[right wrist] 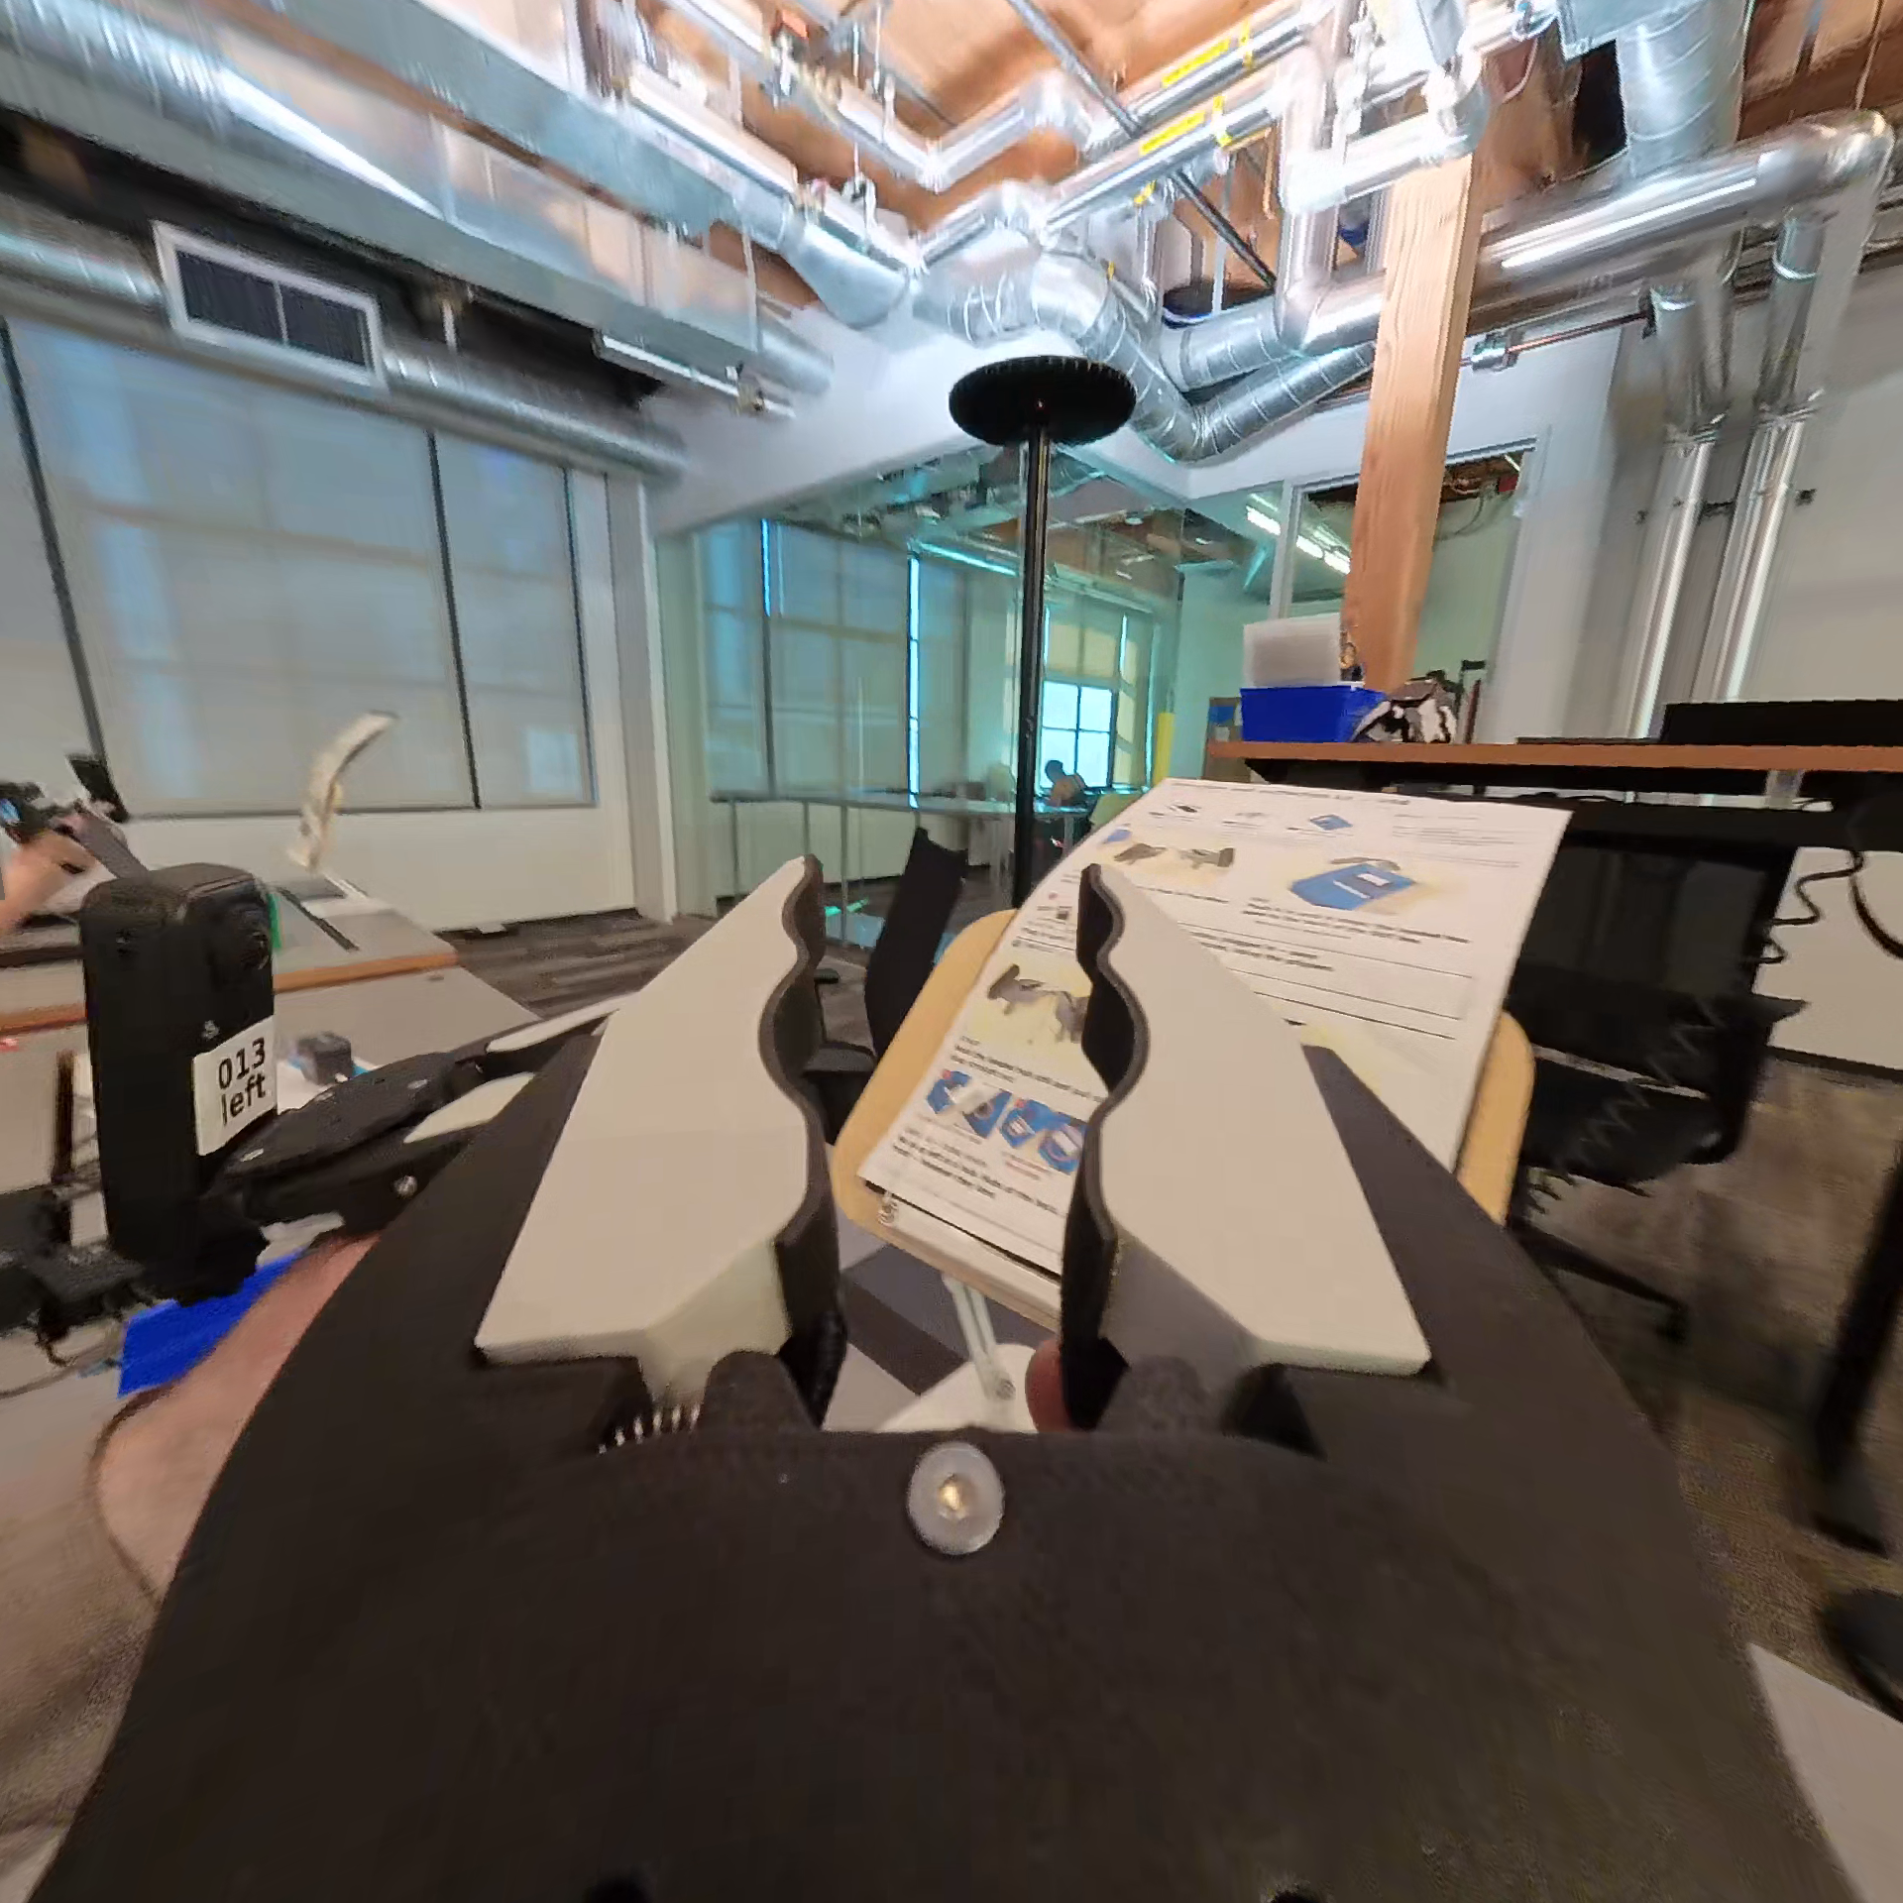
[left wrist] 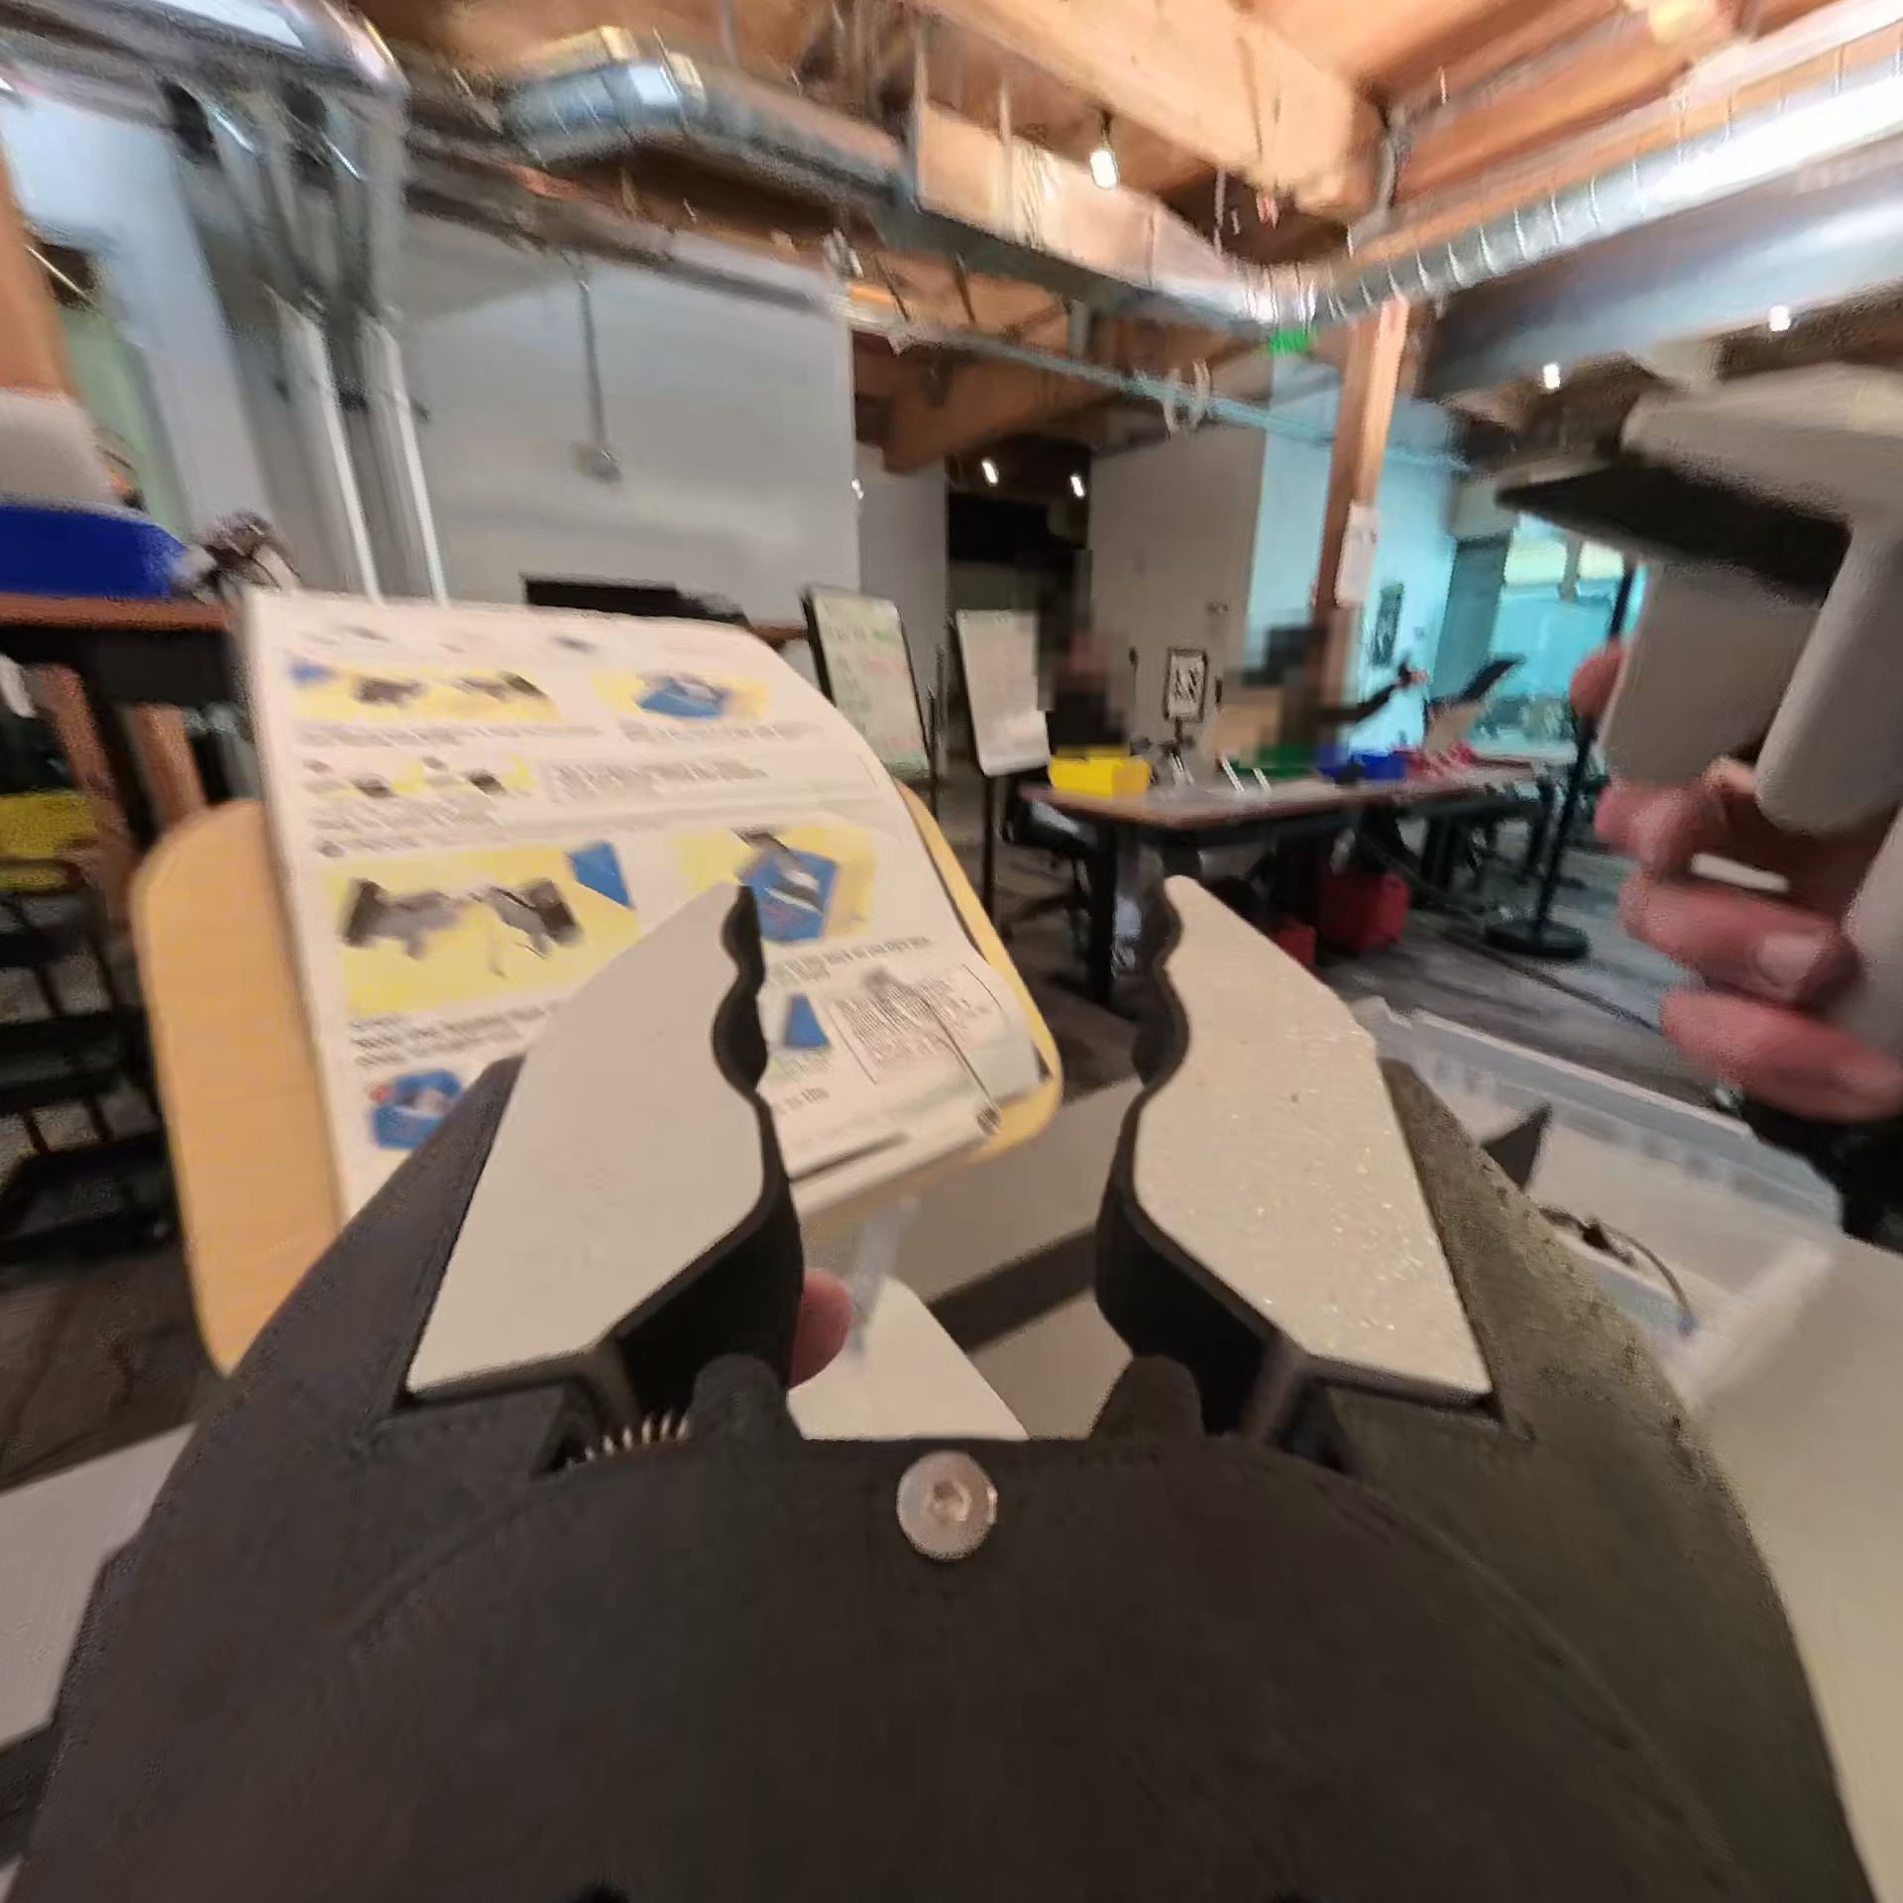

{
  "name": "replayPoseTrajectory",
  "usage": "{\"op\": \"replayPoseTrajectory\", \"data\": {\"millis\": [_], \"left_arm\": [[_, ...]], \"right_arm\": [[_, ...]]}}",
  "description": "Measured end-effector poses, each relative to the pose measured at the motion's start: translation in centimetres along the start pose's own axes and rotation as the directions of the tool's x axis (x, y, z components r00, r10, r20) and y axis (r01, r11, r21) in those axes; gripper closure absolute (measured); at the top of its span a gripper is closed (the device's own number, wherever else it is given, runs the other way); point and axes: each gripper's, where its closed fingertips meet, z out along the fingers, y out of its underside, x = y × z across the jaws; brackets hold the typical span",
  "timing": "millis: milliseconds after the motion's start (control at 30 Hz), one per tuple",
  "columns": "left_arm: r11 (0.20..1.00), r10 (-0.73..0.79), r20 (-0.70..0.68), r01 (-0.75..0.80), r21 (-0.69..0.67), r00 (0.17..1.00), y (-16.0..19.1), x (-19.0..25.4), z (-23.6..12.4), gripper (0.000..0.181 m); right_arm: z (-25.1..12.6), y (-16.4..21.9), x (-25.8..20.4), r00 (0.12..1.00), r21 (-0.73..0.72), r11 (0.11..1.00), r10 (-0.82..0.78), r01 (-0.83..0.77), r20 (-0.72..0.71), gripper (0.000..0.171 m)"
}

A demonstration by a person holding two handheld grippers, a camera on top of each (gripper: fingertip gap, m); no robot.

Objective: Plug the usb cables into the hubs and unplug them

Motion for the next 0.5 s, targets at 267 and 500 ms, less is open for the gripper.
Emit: {"op": "replayPoseTrajectory", "data": {"millis": [267,500], "left_arm": [[0.978,0.187,0.224,-0.203,0.051,0.957,-2.2,-11.1,-4.4,0.129],[0.963,0.249,0.222,-0.216,-0.16,0.943,0.1,-15.7,-5.7,0.12]], "right_arm": [[1.9,6.6,0.5,0.998,-0.01,0.998,0.06,-0.059,0.027,0.129],[3.8,13.2,0.0,0.997,-0.185,0.982,0.052,-0.041,0.057,0.129]]}}
